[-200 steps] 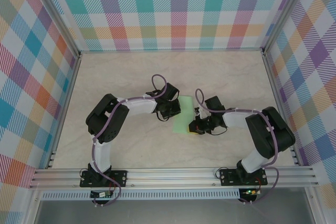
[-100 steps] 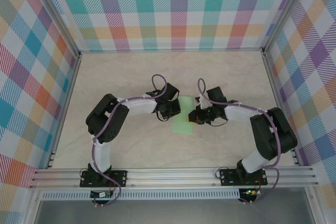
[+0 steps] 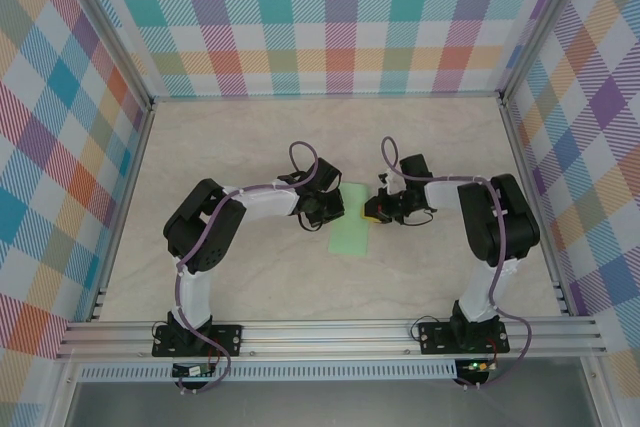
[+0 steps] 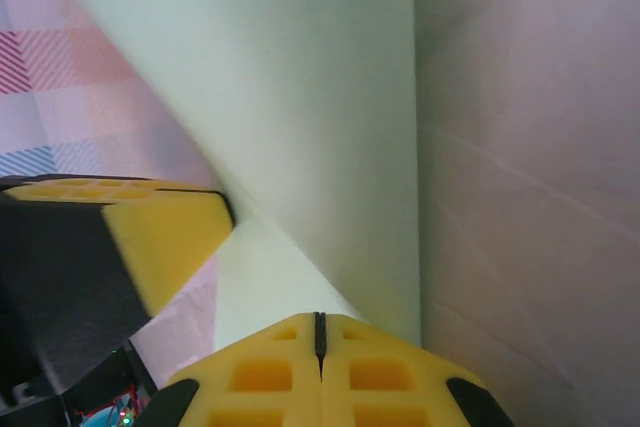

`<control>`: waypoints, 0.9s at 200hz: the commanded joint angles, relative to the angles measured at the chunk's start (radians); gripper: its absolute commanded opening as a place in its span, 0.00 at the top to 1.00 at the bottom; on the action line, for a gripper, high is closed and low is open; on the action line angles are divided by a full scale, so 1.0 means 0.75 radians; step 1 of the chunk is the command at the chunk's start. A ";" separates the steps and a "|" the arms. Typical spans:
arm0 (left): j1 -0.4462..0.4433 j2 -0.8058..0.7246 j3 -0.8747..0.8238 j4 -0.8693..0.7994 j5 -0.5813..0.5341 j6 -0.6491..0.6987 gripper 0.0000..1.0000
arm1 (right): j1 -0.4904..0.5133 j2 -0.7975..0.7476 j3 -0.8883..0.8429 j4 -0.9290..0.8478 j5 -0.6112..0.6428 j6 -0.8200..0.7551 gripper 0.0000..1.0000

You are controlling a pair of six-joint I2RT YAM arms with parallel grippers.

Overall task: Fold a paper plane with a square sheet of paper (pick it up from the middle)
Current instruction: Fold the square sheet of paper in half at the center of the table.

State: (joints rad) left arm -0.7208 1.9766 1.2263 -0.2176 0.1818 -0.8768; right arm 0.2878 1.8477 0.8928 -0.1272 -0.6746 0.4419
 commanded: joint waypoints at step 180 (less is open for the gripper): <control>-0.017 0.025 -0.038 -0.166 -0.052 0.018 1.00 | -0.030 0.136 0.173 -0.145 0.066 -0.135 0.97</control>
State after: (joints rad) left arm -0.7208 1.9766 1.2263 -0.2188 0.1791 -0.8734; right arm 0.2687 1.9297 1.0203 -0.2005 -0.6540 0.3893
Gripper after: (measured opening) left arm 0.039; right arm 0.046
